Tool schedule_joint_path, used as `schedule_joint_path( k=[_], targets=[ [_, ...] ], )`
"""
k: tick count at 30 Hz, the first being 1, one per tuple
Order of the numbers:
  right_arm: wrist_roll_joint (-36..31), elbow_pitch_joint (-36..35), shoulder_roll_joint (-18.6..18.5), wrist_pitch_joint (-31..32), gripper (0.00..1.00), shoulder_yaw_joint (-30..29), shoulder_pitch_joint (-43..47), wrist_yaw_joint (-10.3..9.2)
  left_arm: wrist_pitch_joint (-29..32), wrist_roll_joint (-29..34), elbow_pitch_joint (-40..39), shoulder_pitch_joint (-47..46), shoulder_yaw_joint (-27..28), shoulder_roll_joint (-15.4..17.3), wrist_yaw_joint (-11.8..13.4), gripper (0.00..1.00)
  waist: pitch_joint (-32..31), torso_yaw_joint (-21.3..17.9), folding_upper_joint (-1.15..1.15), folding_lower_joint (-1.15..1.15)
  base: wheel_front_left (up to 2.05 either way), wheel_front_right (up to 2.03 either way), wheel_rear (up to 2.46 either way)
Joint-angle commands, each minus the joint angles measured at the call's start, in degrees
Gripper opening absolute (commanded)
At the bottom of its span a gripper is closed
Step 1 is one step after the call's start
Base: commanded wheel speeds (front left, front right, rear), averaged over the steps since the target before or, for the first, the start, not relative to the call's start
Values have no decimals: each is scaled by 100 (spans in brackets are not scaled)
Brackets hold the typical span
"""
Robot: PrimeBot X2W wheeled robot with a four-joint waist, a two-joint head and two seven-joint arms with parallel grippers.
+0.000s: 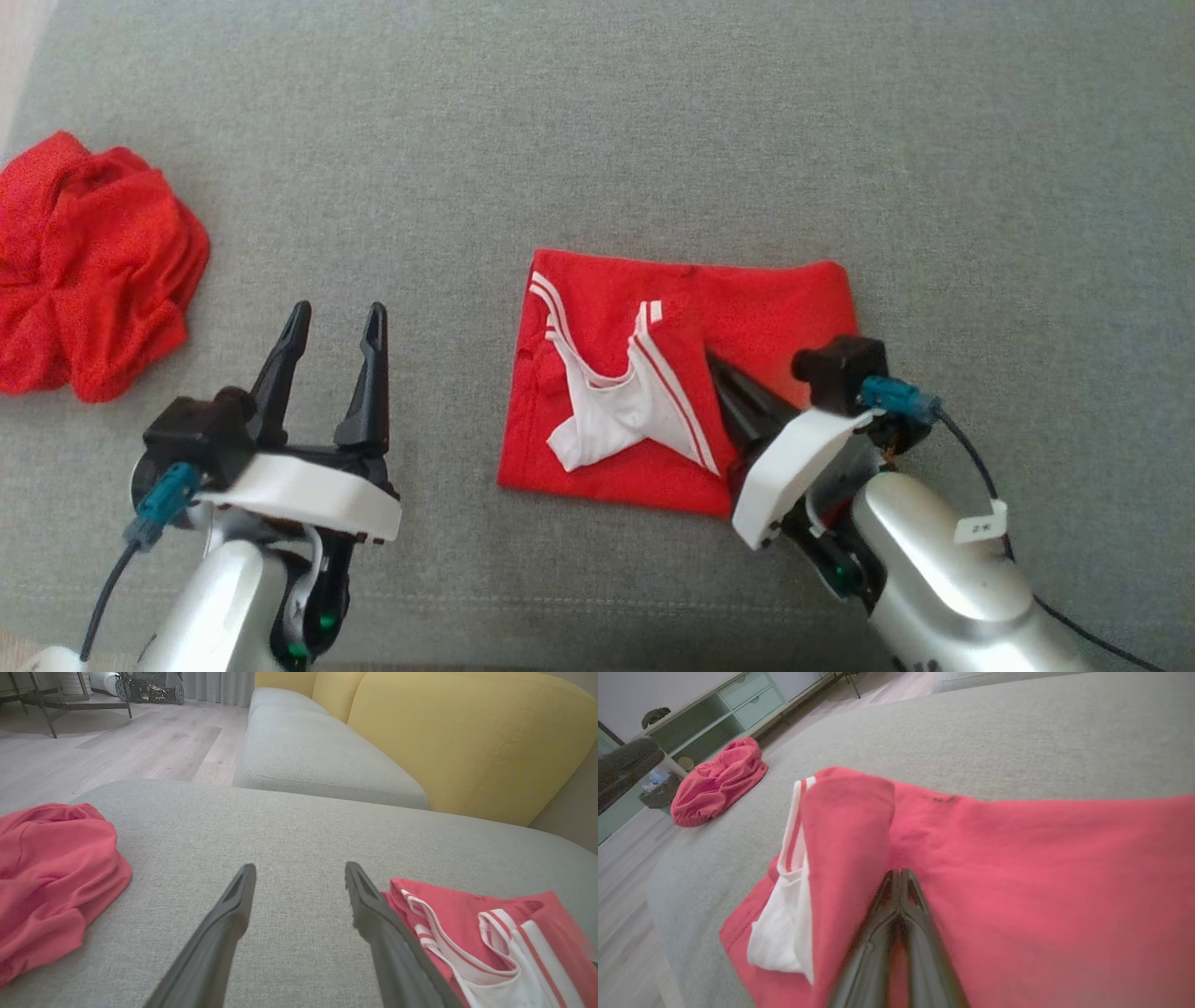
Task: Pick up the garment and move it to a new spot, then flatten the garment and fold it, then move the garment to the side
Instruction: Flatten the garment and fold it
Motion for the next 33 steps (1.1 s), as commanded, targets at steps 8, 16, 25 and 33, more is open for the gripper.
schedule_joint_path(
  k=[8,16,25,33],
  targets=[
    [546,-513,-122,195,0,1147,23,-5,-81,-18,-155,-227,212,96,-13,100,-42,-59,0,0,0,0,0],
    [861,-775,-261,118,0,1393,98,-5,-89,-31,-158,-223,228,109,6,100,-52,-104,0,0,0,0,0],
    [140,-1087,-192,-653,100,-824,334,-5,-98,-18,-215,-115,318,195,97,100,-237,-288,0,0,0,0,0],
    [-873,-1847,-62,-491,100,-2523,773,-5,-71,41,-331,-15,351,304,209,100,-443,-424,0,0,0,0,0]
  ],
)
